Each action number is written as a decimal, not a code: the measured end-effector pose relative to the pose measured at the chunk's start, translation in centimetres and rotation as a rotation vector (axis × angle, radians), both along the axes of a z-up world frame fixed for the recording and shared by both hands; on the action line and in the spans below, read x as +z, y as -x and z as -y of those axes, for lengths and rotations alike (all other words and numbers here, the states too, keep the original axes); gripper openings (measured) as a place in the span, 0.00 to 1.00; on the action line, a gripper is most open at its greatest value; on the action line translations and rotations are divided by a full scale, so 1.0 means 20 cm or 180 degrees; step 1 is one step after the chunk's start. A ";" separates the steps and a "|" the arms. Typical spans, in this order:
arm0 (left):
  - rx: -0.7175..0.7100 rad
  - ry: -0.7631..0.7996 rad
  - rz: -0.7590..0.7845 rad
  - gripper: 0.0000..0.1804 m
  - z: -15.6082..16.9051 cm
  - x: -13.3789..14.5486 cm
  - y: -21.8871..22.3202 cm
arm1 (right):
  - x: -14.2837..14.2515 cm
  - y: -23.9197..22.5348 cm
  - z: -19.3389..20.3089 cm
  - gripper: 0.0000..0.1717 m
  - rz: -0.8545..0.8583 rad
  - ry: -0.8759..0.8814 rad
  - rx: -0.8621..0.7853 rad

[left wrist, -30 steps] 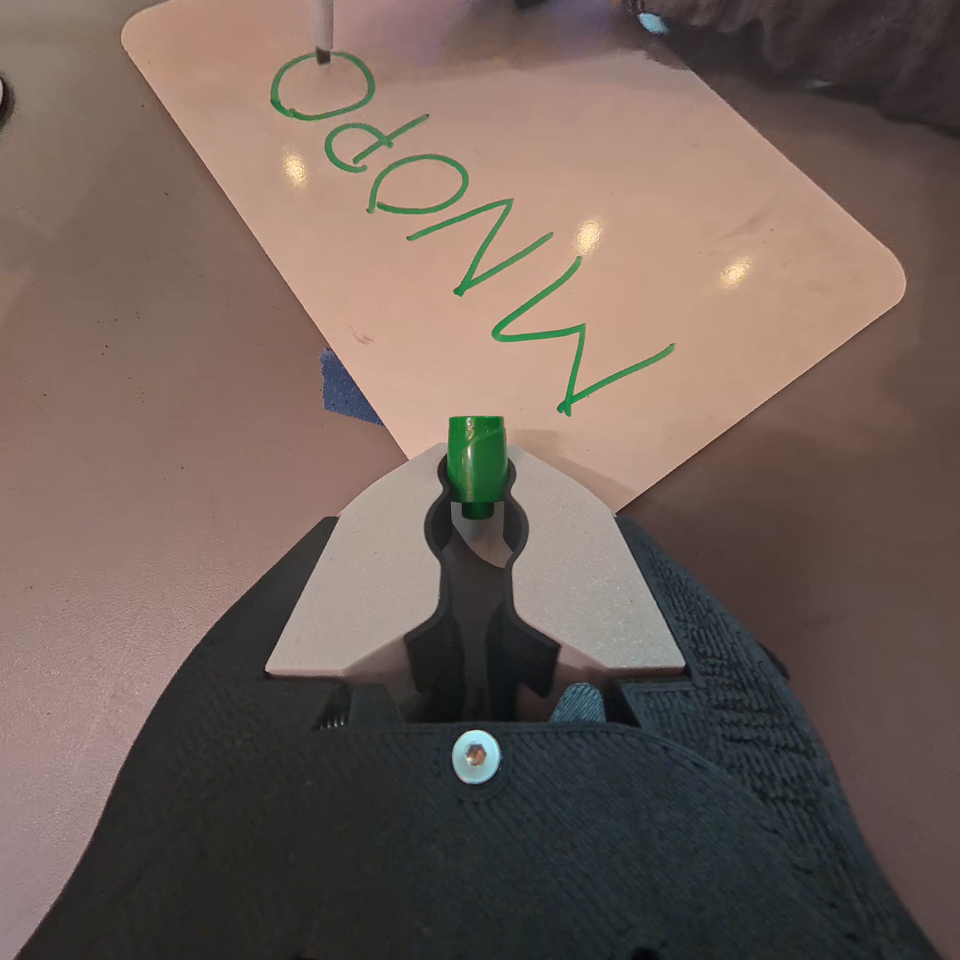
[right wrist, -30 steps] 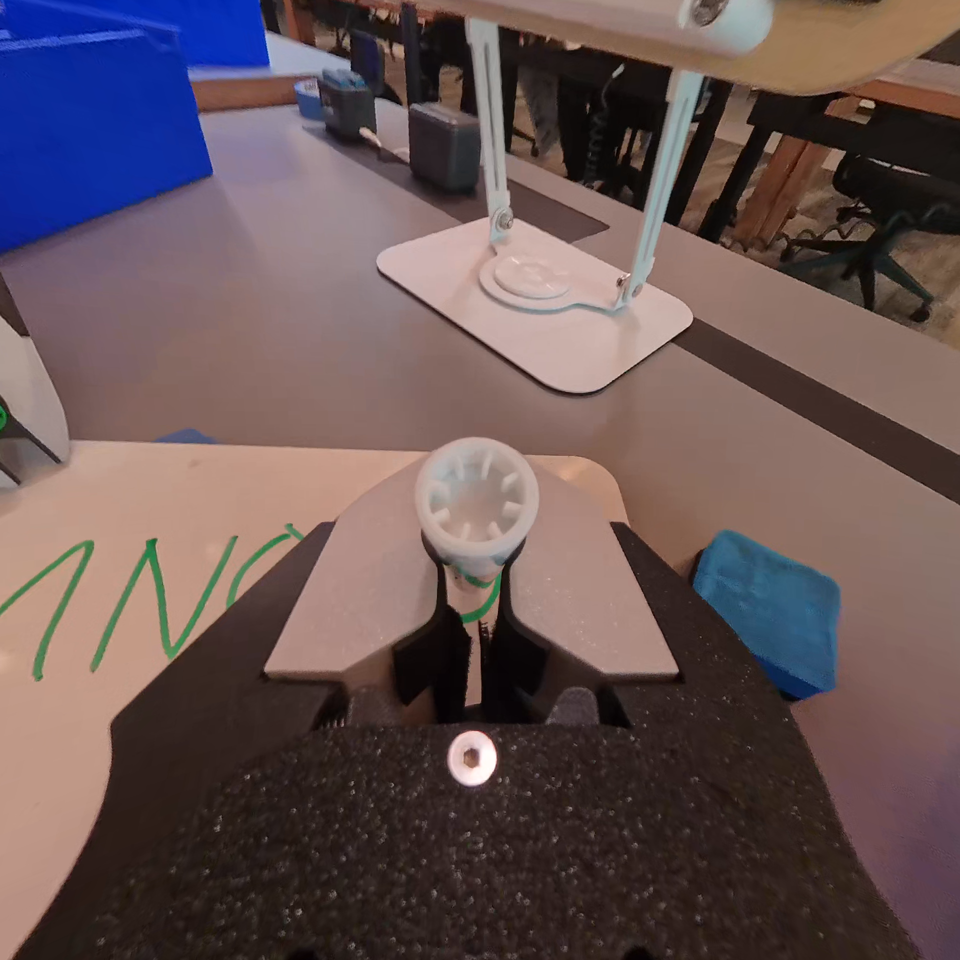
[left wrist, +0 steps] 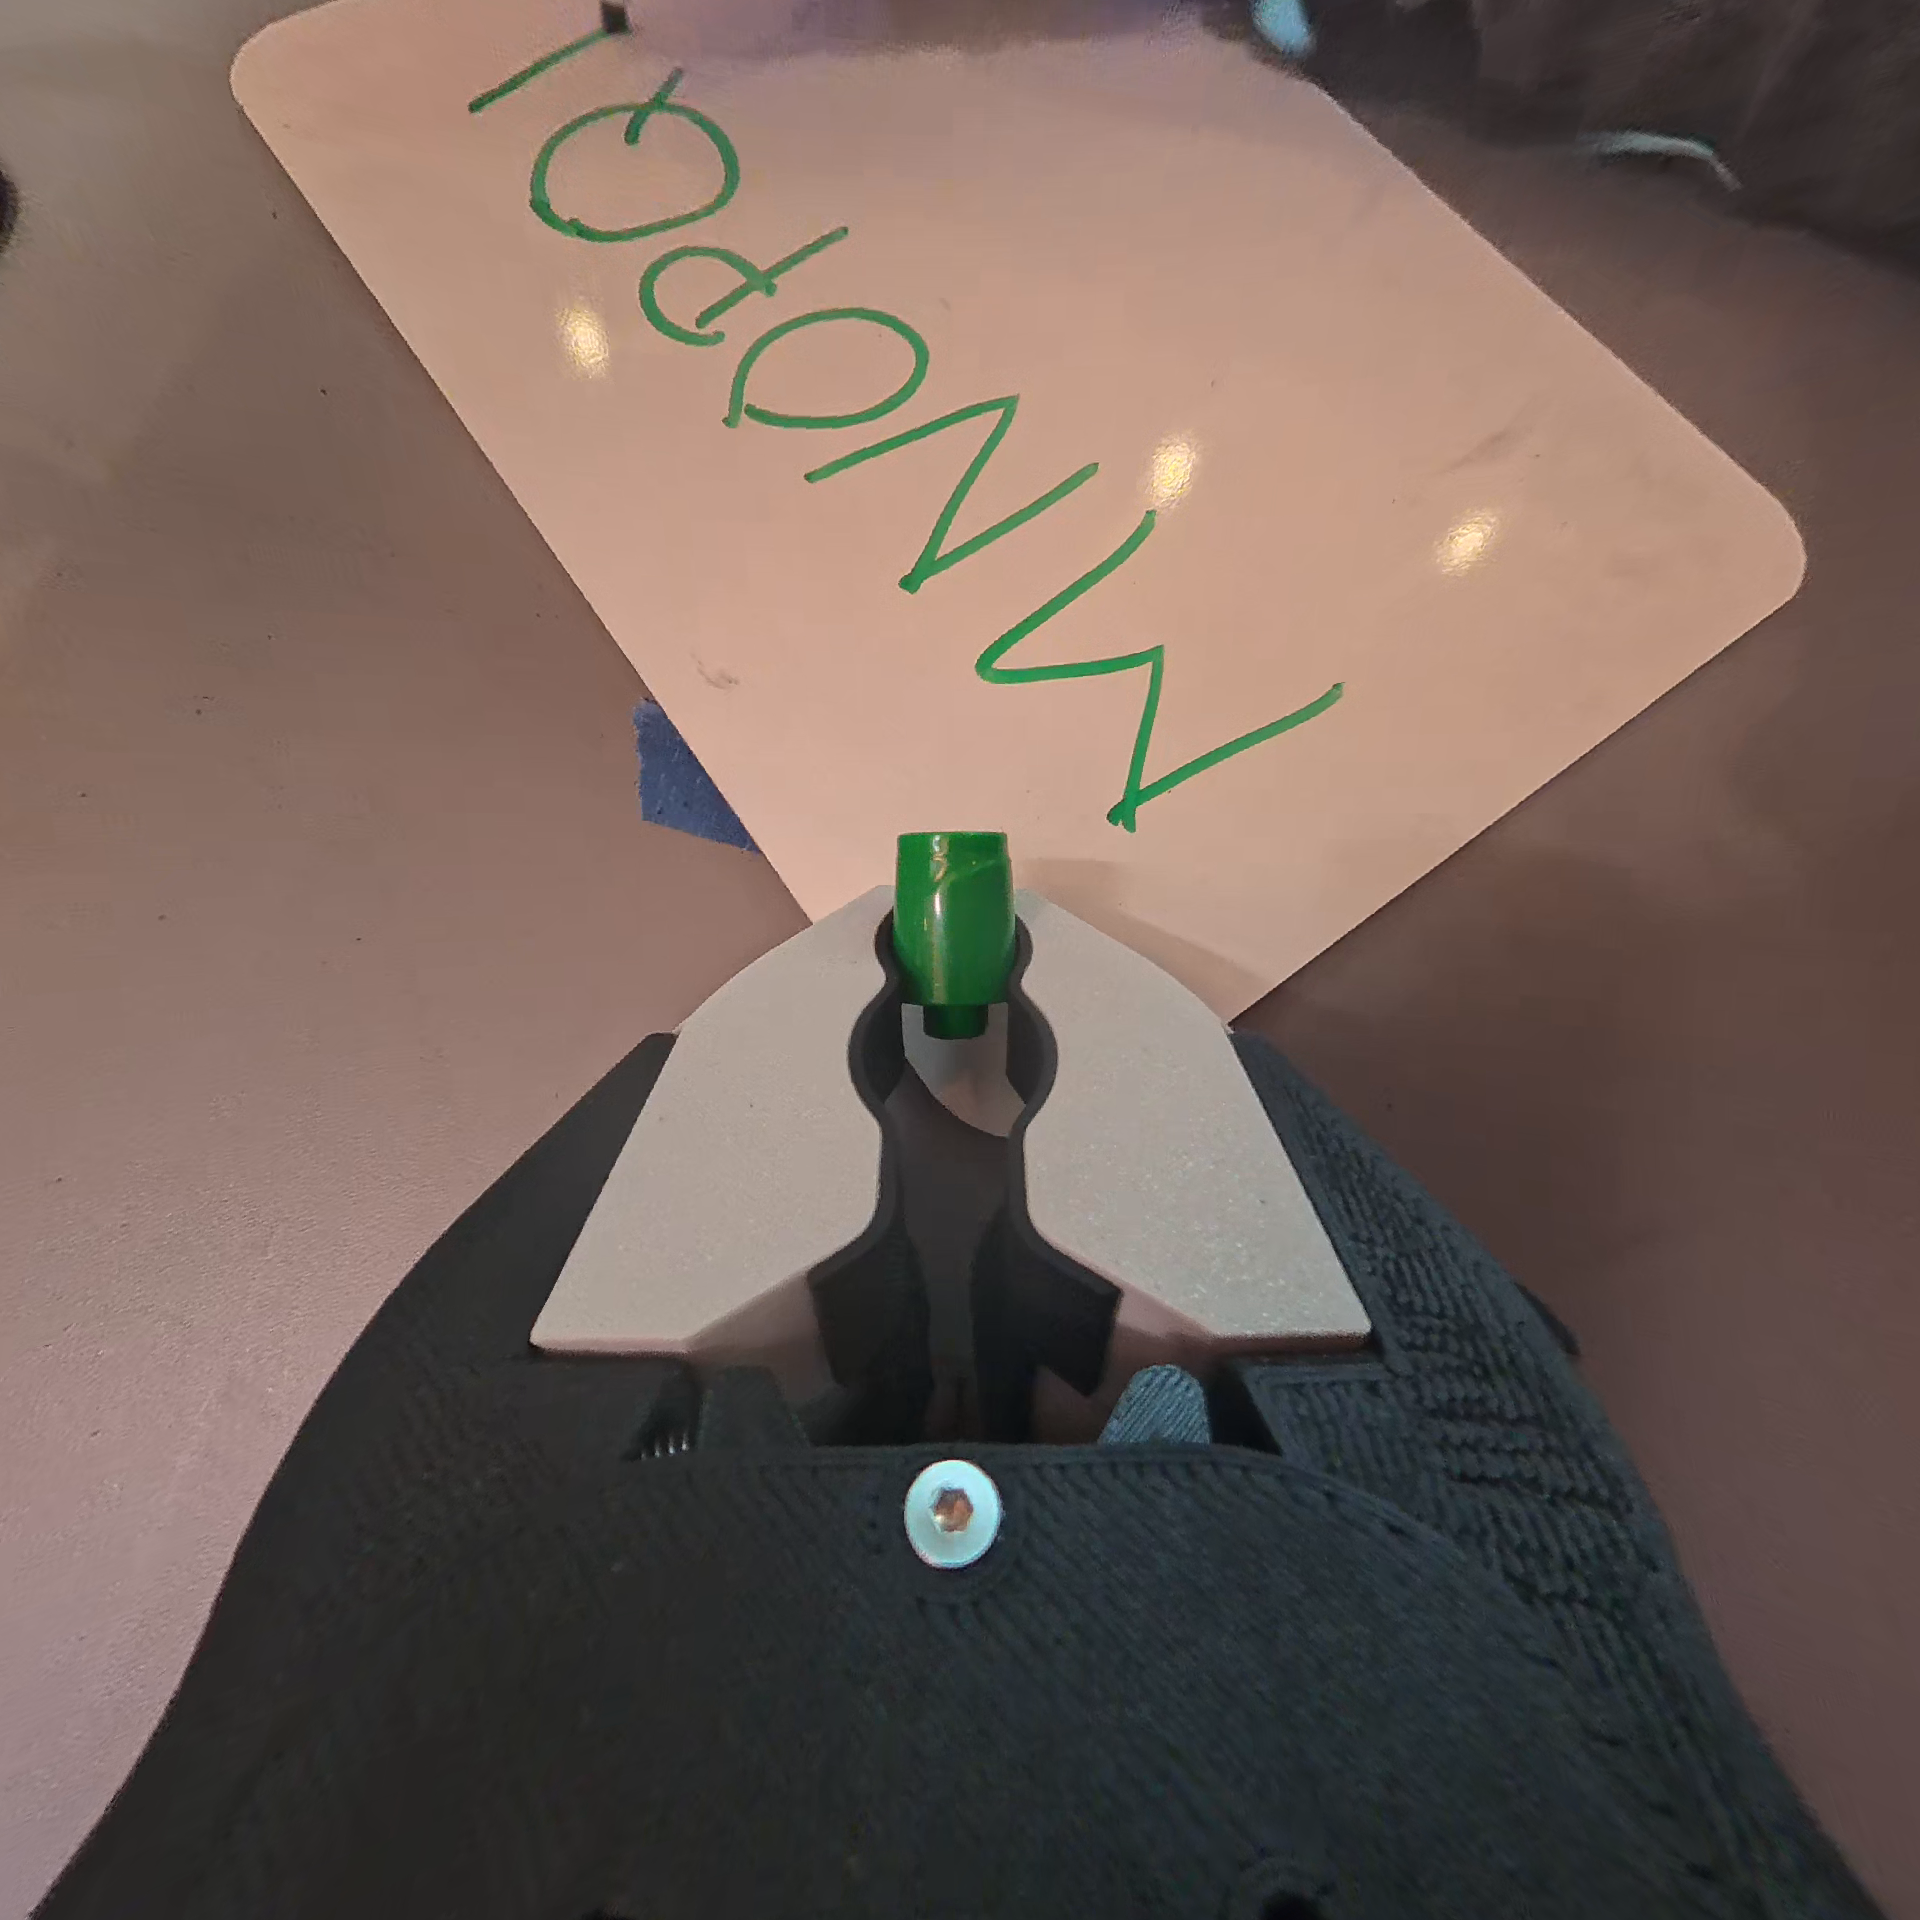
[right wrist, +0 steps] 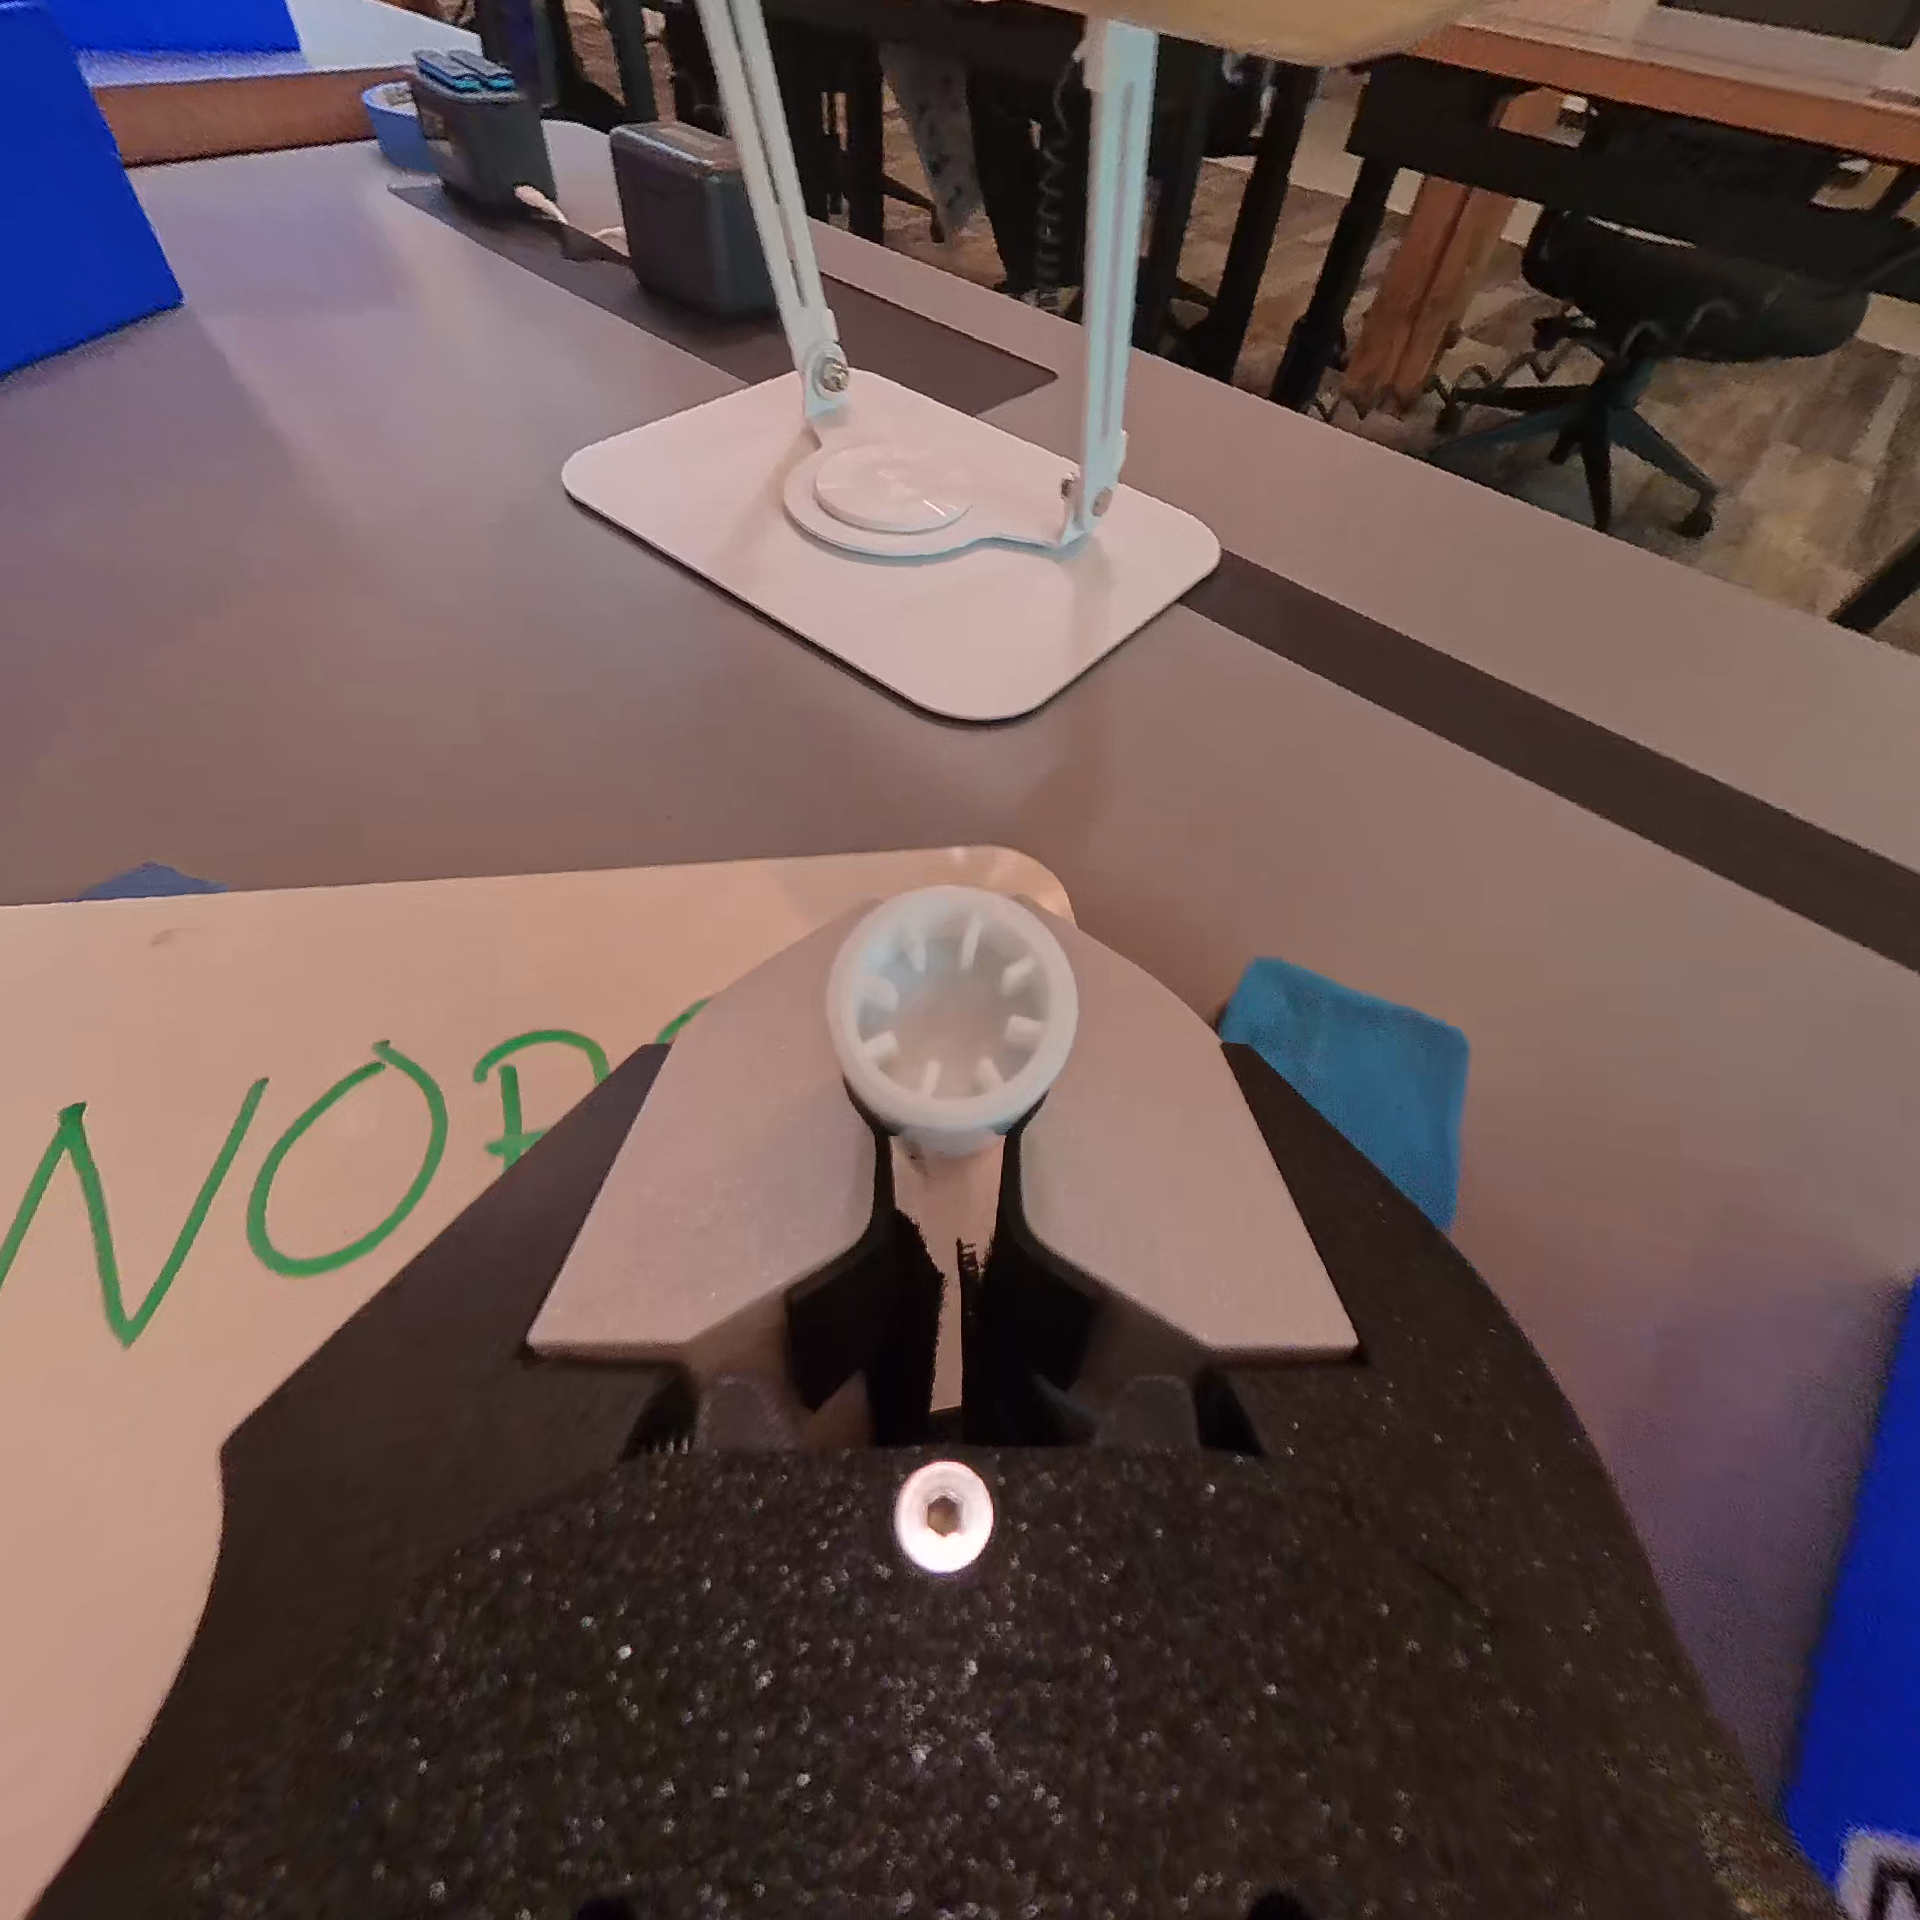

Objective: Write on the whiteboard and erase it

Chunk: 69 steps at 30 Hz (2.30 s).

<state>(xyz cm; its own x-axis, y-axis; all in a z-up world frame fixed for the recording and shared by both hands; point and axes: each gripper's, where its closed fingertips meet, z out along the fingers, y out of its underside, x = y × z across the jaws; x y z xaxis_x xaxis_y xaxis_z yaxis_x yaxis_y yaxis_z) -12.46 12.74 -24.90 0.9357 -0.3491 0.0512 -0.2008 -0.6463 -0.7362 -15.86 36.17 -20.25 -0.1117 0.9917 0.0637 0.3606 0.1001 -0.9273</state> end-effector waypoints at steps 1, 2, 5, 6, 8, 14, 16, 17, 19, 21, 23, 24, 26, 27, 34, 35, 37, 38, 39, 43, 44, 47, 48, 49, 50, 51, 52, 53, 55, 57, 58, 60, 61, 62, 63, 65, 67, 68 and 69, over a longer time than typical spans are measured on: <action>-0.0001 -0.0001 -0.0002 0.08 0.00 0.00 0.00 | 0.00 -0.02 -0.01 0.09 0.0001 0.0017 -0.0032; 0.0000 -0.0001 -0.0002 0.08 0.00 0.00 0.00 | 0.00 -0.04 -0.02 0.09 -0.0001 0.0016 -0.0048; 0.0000 -0.0001 -0.0007 0.08 0.00 0.00 0.00 | 0.03 -0.03 0.00 0.09 -0.0164 0.0000 0.0033; 0.0001 -0.0002 0.0000 0.08 0.00 0.00 0.00 | 0.06 -0.01 0.02 0.09 -0.0280 0.0037 0.0100; 0.0002 -0.0004 0.0012 0.08 0.00 0.00 0.00 | 0.06 0.04 0.05 0.09 -0.0283 0.0054 0.0160; -0.0004 -0.0004 0.0029 0.08 0.00 0.00 0.00 | 0.00 0.16 0.10 0.09 -0.0040 -0.0128 0.0370; -0.0007 -0.0004 0.0027 0.08 0.00 0.00 0.00 | 0.00 0.18 0.10 0.09 -0.0032 -0.0094 0.0386; -0.0008 -0.0004 0.0029 0.08 0.00 0.00 0.00 | 0.00 0.20 0.09 0.09 -0.0027 -0.0075 0.0368; -0.0008 -0.0004 0.0033 0.08 0.00 0.00 0.00 | 0.00 0.22 0.04 0.09 -0.0020 -0.0065 0.0265; -0.0007 -0.0004 0.0033 0.08 0.00 0.00 0.00 | 0.00 0.22 0.00 0.09 -0.0012 -0.0047 0.0145; -0.0006 -0.0003 0.0029 0.08 0.00 0.00 0.00 | 0.00 0.21 -0.04 0.09 -0.0007 -0.0036 0.0045; -0.0006 -0.0004 0.0027 0.08 0.00 0.00 0.00 | 0.00 0.20 -0.05 0.09 -0.0006 -0.0038 0.0024; -0.0007 -0.0001 0.0017 0.08 0.00 0.00 0.00 | 0.00 0.16 -0.05 0.09 -0.0006 -0.0069 0.0009; -0.0007 -0.0001 0.0011 0.08 0.00 0.00 0.00 | 0.00 0.14 -0.04 0.09 -0.0006 -0.0081 0.0008; -0.0003 -0.0002 -0.0002 0.08 0.00 0.00 0.00 | 0.00 0.04 0.04 0.09 -0.0017 -0.0118 0.0112; -0.0001 -0.0003 0.0003 0.08 0.00 0.00 0.00 | 0.00 0.05 0.03 0.09 -0.0019 -0.0097 0.0108; 0.0000 -0.0004 0.0009 0.08 0.00 0.00 0.00 | 0.00 0.07 0.00 0.09 -0.0015 -0.0085 0.0036; -0.0001 -0.0004 0.0010 0.08 0.00 0.00 0.00 | 0.00 0.08 -0.02 0.09 -0.0014 -0.0113 -0.0034; -0.0001 -0.0004 0.0013 0.08 0.00 0.00 0.00 | 0.00 0.08 -0.05 0.09 -0.0011 -0.0121 -0.0119; -0.0003 -0.0004 0.0024 0.08 0.00 0.00 0.00 | 0.00 0.06 -0.15 0.09 0.0014 0.0053 -0.0396; -0.0004 -0.0004 0.0023 0.08 0.00 0.00 0.00 | 0.00 0.03 -0.17 0.09 0.0017 0.0112 -0.0453; -0.0013 -0.0003 0.0007 0.08 0.00 0.00 0.00 | -0.01 -0.02 -0.26 0.09 0.0010 0.0067 -0.0773; -0.0017 -0.0005 0.0009 0.08 0.00 0.00 0.00 | 0.00 -0.02 -0.30 0.09 0.0000 -0.0038 -0.0891; -0.0019 -0.0008 0.0007 0.08 0.00 0.00 -0.01 | 0.02 -0.01 -0.30 0.09 -0.0107 -0.0173 -0.0863; -0.0020 -0.0010 0.0003 0.08 0.00 0.00 -0.01 | 0.08 0.01 -0.26 0.09 -0.0389 -0.0261 -0.0741; -0.0023 -0.0018 -0.0003 0.08 0.00 0.00 0.00 | 0.14 0.02 -0.22 0.09 -0.0711 -0.0258 -0.0655; -0.0011 -0.0032 -0.0014 0.08 0.00 0.00 0.00 | 0.19 0.01 -0.18 0.09 -0.0954 -0.0157 -0.0609; 0.0005 -0.0047 -0.0032 0.08 -0.01 0.00 0.00 | 0.23 0.00 -0.14 0.09 -0.1141 0.0010 -0.0568; -0.0004 -0.0131 -0.0041 0.08 -0.02 0.01 0.00 | 0.29 -0.02 0.01 0.09 -0.1388 0.0414 -0.0319; -0.0034 -0.0331 0.0073 0.08 -0.04 0.06 -0.02 | 0.37 -0.02 0.24 0.09 -0.1465 0.0887 0.0191; -0.0034 -0.0455 0.0149 0.08 -0.05 0.10 -0.03 | 0.42 -0.02 0.39 0.09 -0.1483 0.1199 0.0552; 0.0032 -0.0681 0.0322 0.08 -0.07 0.16 -0.04 | 0.50 -0.06 0.67 0.09 -0.1497 0.1797 0.1185; 0.0076 -0.0793 0.0406 0.08 -0.08 0.20 -0.03 | 0.52 -0.07 0.79 0.09 -0.1475 0.1991 0.1396; 0.0123 -0.0909 0.0486 0.08 -0.09 0.23 -0.02 | 0.53 -0.08 0.88 0.09 -0.1431 0.2119 0.1560; 0.0162 -0.1020 0.0563 0.08 -0.09 0.26 -0.02 | 0.53 -0.09 0.95 0.09 -0.1375 0.2175 0.1673; 0.0215 -0.1202 0.0668 0.08 -0.10 0.32 -0.01 | 0.54 -0.09 1.04 0.09 -0.1302 0.2123 0.1751; 0.0222 -0.1266 0.0669 0.08 -0.10 0.33 -0.01 | 0.52 -0.09 1.07 0.09 -0.1237 0.2079 0.1760; 0.0203 -0.1243 0.0621 0.08 -0.10 0.32 -0.01 | 0.52 -0.08 1.07 0.09 -0.1229 0.2114 0.1743; 0.0179 -0.1220 0.0593 0.08 -0.10 0.32 -0.01 | 0.52 -0.09 1.07 0.09 -0.1236 0.2157 0.1750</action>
